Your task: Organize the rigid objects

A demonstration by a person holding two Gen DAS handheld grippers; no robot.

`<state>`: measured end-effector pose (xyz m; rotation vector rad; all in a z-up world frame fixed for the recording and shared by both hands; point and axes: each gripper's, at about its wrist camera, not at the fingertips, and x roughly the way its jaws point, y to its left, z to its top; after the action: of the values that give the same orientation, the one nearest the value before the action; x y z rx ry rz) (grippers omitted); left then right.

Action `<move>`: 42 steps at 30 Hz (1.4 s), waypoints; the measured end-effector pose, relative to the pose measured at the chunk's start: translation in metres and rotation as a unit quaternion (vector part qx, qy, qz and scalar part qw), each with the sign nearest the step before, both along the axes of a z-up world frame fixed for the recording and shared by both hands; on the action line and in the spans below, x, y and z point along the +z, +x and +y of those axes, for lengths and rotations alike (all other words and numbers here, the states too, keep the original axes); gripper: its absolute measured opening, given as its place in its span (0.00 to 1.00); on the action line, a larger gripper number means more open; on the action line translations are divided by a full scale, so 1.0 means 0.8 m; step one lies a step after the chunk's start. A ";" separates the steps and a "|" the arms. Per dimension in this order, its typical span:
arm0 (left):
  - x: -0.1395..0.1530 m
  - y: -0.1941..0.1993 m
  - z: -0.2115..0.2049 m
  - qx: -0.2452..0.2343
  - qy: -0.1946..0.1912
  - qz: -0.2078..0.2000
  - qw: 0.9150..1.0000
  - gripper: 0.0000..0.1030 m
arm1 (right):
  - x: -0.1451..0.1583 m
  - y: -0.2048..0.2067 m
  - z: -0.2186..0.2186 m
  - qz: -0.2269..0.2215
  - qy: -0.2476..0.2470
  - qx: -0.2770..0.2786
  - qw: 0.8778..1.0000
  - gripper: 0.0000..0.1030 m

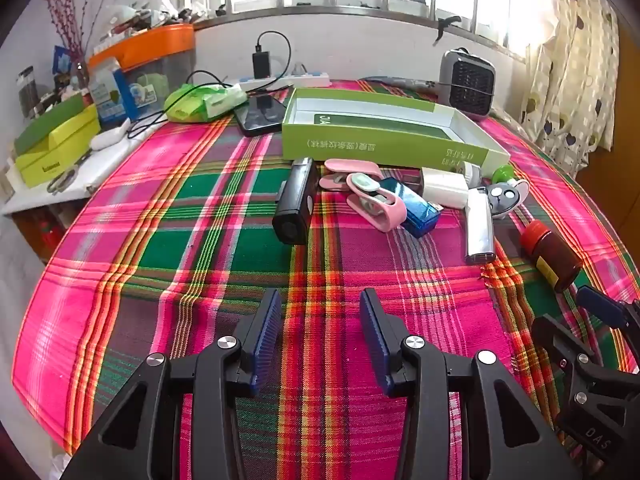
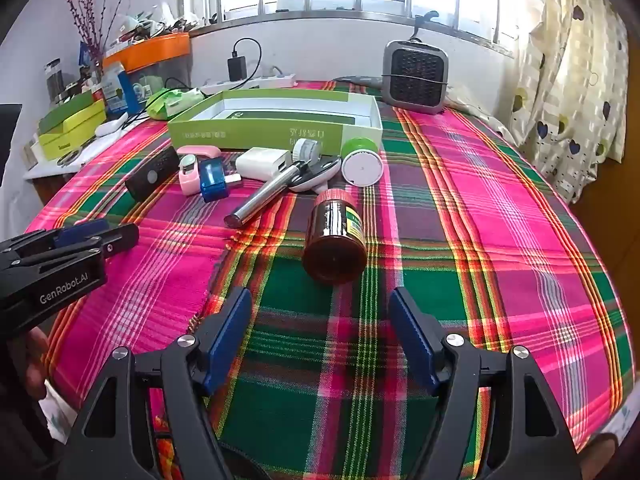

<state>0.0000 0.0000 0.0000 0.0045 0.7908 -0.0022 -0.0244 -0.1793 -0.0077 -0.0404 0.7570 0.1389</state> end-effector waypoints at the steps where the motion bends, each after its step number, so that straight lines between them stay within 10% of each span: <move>1: 0.000 0.000 0.000 0.000 0.000 0.000 1.000 0.38 | 0.000 0.000 0.000 -0.001 -0.001 0.000 1.000 0.69; 42: 0.000 0.000 -0.001 0.000 0.002 -0.006 1.000 0.38 | 0.000 -0.001 0.001 -0.007 -0.003 -0.001 1.000 0.69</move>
<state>-0.0001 -0.0007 0.0003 0.0085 0.7795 -0.0002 -0.0250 -0.1786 -0.0074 -0.0468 0.7431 0.1336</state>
